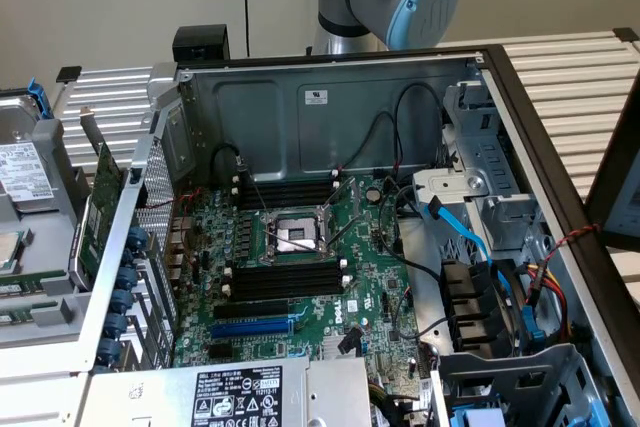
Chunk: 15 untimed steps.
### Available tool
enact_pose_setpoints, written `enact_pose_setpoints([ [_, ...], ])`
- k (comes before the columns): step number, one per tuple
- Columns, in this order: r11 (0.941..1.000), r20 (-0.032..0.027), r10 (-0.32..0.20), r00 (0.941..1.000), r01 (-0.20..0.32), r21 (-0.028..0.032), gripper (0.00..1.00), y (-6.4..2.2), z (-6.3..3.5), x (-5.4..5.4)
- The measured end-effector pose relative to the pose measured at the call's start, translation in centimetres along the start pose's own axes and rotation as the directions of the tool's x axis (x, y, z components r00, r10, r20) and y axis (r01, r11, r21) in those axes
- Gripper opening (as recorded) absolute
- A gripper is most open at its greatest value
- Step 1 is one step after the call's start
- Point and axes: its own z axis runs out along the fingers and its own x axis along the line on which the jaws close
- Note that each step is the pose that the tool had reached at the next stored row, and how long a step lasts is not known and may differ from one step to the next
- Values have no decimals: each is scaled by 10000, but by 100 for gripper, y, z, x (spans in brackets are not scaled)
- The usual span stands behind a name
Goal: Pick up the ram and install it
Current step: 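Pick up the ram and move it above insertion slot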
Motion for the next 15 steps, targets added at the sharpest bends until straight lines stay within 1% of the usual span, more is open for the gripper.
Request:
enact_pose_setpoints([
  [2,9994,-14,-360,9993,360,4,10,0,1,0],
  [4,9974,-28,-723,9974,723,8,10,0,2,0],
  [6,9941,-35,-1081,9941,1081,14,10,0,5,0],
  [8,9894,-51,-1453,9894,1453,17,10,0,7,0],
  [11,9800,-76,-1990,9800,1990,19,10,-1,11,0],
  [15,9630,-107,-2693,9630,2694,19,10,-1,14,0],
])
